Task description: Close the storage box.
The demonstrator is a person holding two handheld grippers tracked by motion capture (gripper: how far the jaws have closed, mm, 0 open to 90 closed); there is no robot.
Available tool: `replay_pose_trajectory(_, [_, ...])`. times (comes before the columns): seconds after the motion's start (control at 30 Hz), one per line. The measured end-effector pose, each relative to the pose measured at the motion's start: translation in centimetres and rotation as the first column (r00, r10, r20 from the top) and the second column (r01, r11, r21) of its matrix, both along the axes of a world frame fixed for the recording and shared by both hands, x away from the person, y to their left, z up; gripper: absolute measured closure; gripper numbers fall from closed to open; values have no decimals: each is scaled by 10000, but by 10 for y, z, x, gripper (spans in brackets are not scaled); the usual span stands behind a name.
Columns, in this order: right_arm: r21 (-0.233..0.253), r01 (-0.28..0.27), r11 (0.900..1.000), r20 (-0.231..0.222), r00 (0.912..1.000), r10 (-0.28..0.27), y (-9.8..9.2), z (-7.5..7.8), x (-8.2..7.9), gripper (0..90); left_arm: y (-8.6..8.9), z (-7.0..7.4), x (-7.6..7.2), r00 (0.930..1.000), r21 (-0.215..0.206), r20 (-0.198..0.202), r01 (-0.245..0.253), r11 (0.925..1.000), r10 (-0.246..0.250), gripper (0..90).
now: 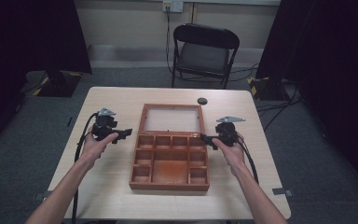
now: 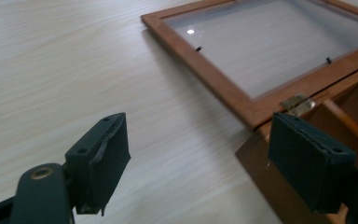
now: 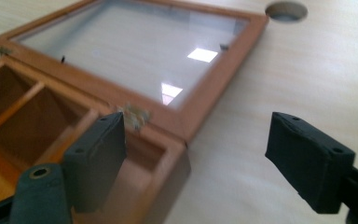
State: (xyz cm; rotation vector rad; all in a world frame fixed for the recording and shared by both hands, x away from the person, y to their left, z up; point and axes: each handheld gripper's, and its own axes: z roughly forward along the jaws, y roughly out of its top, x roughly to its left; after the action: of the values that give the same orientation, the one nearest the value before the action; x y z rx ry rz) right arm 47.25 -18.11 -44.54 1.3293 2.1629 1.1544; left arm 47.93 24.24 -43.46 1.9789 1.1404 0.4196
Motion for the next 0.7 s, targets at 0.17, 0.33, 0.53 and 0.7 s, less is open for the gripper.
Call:
replay_pose_trajectory(0.17, [333, -101, 9994, -14, 9999, 102, 18, 2, 27, 171, -20, -5, 15, 9990, -63, -140, 428, 9991, -429, 200])
replay_pose_trajectory(0.33, [527, 24, 9986, -641, 9979, 9, 19, -7, 41, 161, -25, -14, 22, 9979, -557, -535, 325, 9979, -355, 187])
replay_pose_trajectory(0.53, [542, 213, 9983, -1314, 9912, -140, 18, -19, 42, 156, -28, -25, 25, 9932, -675, -1121, 239, 9974, -314, 160])
replay_pose_trajectory(0.7, [997, 254, 9947, -1563, 9877, -96, 18, -23, 44, 150, -33, -30, 27, 9898, -1201, -1398, 101, 9927, -269, 156])
